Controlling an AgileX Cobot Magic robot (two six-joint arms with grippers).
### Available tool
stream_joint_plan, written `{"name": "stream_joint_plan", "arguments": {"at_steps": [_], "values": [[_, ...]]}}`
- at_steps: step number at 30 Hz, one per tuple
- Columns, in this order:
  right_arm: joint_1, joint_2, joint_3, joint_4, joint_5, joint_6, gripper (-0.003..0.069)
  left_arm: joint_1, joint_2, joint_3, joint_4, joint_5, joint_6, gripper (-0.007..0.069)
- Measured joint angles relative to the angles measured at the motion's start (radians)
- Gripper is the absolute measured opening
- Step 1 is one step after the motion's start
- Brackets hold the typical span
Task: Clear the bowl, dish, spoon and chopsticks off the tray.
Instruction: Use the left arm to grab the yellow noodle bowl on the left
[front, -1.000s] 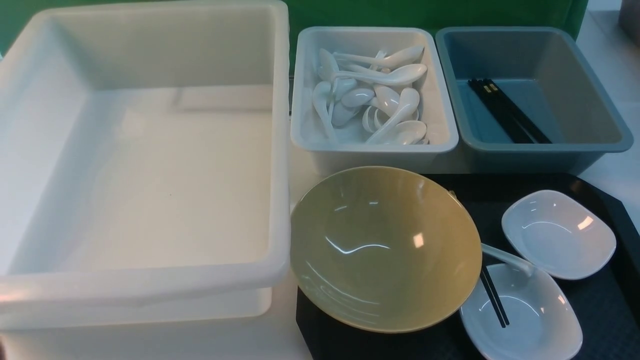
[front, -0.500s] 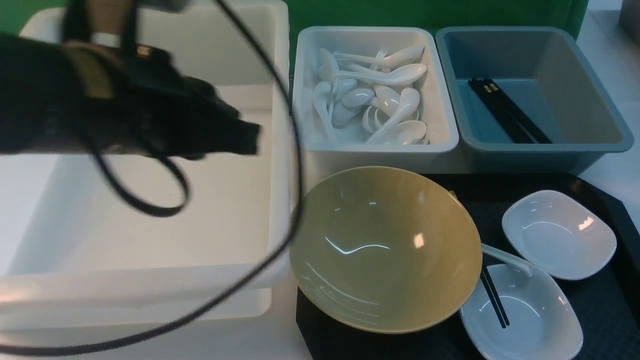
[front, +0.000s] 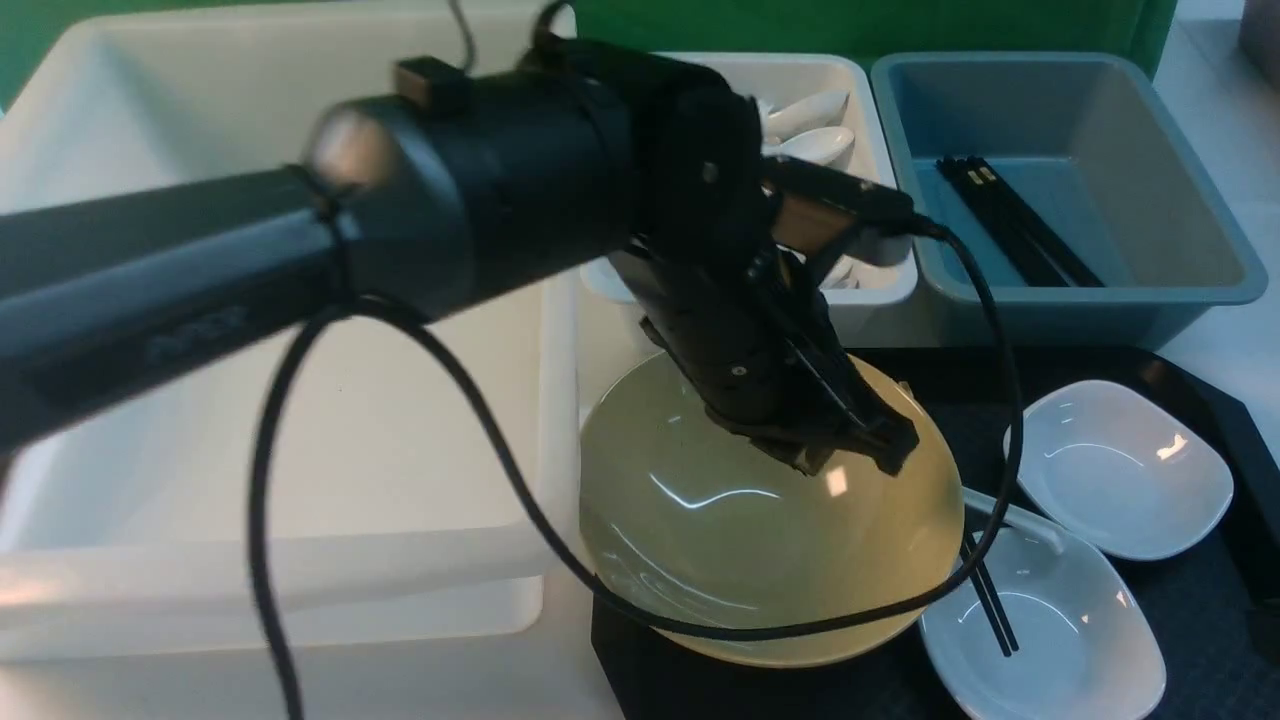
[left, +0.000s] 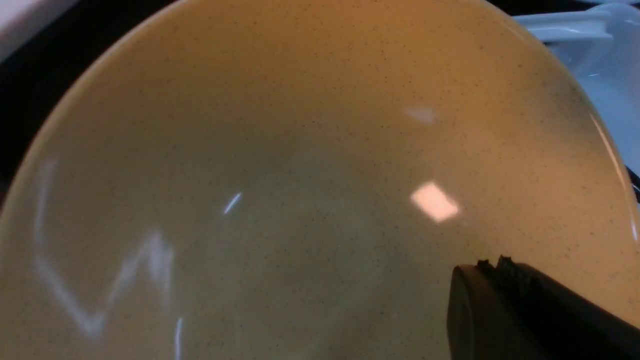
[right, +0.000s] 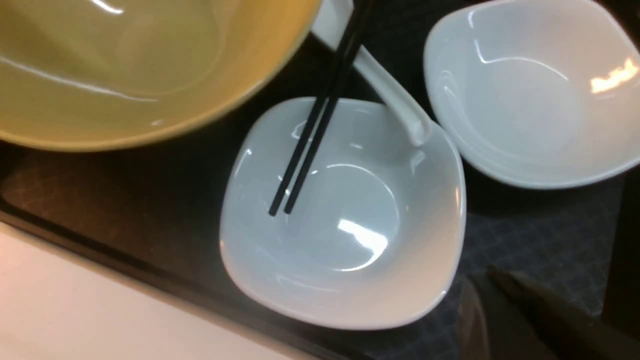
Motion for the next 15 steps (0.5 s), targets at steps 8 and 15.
{"name": "stream_joint_plan", "arguments": {"at_steps": [8, 15], "values": [[0.004, 0.0, 0.0, 0.005, -0.008, -0.001, 0.0034, 0.0, 0.163, -0.053, -0.097, -0.008, 0.052, -0.0011], [0.005, 0.0, 0.0, 0.01, -0.008, -0.002, 0.0034, -0.039, 0.211, -0.103, -0.269, 0.034, 0.262, 0.0002]]}}
